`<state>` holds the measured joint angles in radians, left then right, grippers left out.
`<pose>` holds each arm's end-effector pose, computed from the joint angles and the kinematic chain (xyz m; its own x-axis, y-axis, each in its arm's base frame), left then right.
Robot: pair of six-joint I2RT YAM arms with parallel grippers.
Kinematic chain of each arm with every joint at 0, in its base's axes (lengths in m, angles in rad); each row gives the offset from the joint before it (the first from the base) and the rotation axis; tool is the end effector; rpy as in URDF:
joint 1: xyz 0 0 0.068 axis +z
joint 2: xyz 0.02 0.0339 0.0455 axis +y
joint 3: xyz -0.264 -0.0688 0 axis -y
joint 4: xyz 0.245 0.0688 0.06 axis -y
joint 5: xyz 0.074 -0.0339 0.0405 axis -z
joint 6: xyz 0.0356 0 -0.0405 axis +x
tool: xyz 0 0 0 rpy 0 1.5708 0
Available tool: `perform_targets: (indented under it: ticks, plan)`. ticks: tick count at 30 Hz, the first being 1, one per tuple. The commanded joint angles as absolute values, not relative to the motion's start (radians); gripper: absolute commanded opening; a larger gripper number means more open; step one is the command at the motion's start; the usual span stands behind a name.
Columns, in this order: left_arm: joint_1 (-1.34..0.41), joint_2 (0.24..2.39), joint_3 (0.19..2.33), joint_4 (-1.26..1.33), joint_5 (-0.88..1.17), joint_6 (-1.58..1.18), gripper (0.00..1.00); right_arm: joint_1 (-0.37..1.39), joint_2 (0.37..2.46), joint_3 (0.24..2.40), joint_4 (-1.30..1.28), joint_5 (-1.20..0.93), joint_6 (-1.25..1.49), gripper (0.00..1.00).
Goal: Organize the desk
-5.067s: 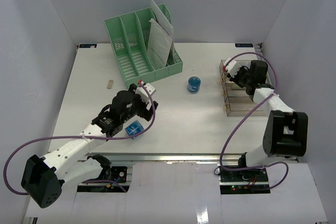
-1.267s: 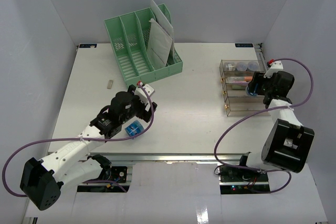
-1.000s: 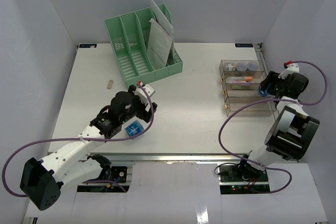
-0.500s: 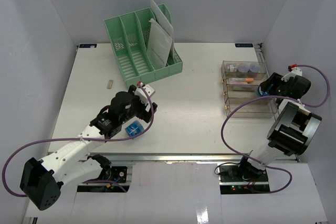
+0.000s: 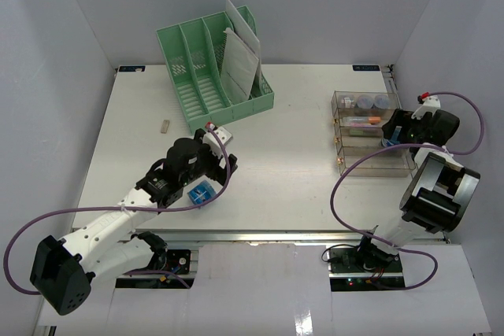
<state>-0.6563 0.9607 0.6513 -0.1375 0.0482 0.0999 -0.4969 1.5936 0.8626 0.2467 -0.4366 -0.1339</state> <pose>0.1726 -0.1351 0.2651 -0.2765 0.3387 -0.8994 0.6748 0.7347 0.0692 0.3083 -0.1500 0.2091 -0.4194 0.0898 -0.9034 0.0474 0.9959 0.0770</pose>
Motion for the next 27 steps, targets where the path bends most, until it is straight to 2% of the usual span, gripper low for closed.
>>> perform_targets:
  ticks: [1,7,9,12,17,27]
  plan:
    - [-0.652,0.969,0.657,-0.146,-0.027,0.005,0.98,-0.492,1.504,0.872,0.254,-0.485,-0.214,0.90]
    - [-0.632,1.037,0.768,-0.359,-0.093,-0.191,0.97,-0.440,1.376,0.809,0.133,-0.618,-0.357,0.90]
    - [-0.623,1.054,0.795,-0.424,-0.102,-0.233,0.92,-0.383,1.311,0.793,0.021,-0.721,-0.466,0.90]
    - [-0.603,1.101,0.860,-0.586,-0.153,-0.288,0.86,-0.248,1.237,0.745,-0.071,-0.754,-0.552,0.90]
    - [-0.596,1.223,0.930,-0.766,-0.189,-0.244,0.90,-0.082,1.135,0.755,-0.101,-0.746,-0.514,0.90]
    - [-0.628,1.462,1.109,-0.960,-0.167,-0.159,0.95,-0.040,1.098,0.773,-0.092,-0.771,-0.439,0.90]
